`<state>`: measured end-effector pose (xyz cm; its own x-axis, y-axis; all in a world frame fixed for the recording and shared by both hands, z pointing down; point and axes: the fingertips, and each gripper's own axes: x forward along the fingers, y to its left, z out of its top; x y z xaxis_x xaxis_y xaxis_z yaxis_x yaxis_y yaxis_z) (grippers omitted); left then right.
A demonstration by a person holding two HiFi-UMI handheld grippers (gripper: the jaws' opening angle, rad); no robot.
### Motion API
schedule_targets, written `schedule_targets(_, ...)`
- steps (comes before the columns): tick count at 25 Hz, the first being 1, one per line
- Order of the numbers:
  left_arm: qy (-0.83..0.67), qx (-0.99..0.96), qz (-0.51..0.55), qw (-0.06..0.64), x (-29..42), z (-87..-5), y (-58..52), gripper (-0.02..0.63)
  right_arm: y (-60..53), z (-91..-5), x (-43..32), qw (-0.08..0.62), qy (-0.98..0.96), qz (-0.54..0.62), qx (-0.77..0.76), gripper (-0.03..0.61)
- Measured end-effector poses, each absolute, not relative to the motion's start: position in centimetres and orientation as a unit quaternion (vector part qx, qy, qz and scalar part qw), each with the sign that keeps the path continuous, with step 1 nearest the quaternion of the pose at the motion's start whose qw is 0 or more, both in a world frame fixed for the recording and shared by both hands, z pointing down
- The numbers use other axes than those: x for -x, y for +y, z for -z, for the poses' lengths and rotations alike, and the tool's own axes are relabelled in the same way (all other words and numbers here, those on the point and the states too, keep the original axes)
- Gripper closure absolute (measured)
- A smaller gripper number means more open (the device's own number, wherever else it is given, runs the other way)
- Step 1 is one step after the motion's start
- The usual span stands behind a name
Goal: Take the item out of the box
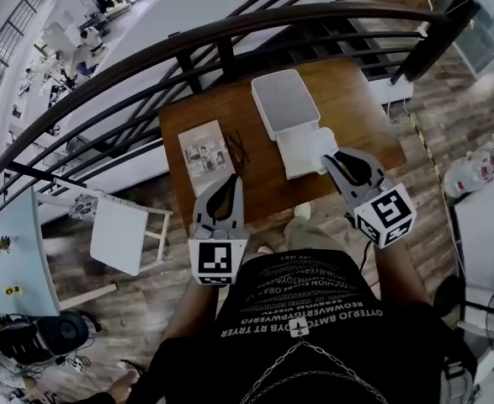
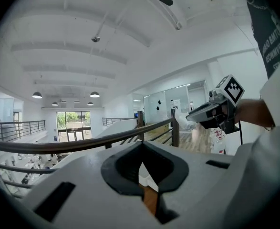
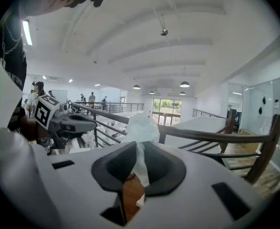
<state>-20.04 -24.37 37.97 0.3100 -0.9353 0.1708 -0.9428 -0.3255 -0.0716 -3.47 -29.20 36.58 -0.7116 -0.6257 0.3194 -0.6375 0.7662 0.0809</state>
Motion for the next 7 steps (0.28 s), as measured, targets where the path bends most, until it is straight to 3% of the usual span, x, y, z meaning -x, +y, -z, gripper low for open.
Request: schedule_targets(7,-0.551,-0.831,-0.08,0.022,16.8,-37.5,-25.3,0.607,-28.2,-36.4,1.3,0.176,-0.917,-0.025,-0.358,0.532)
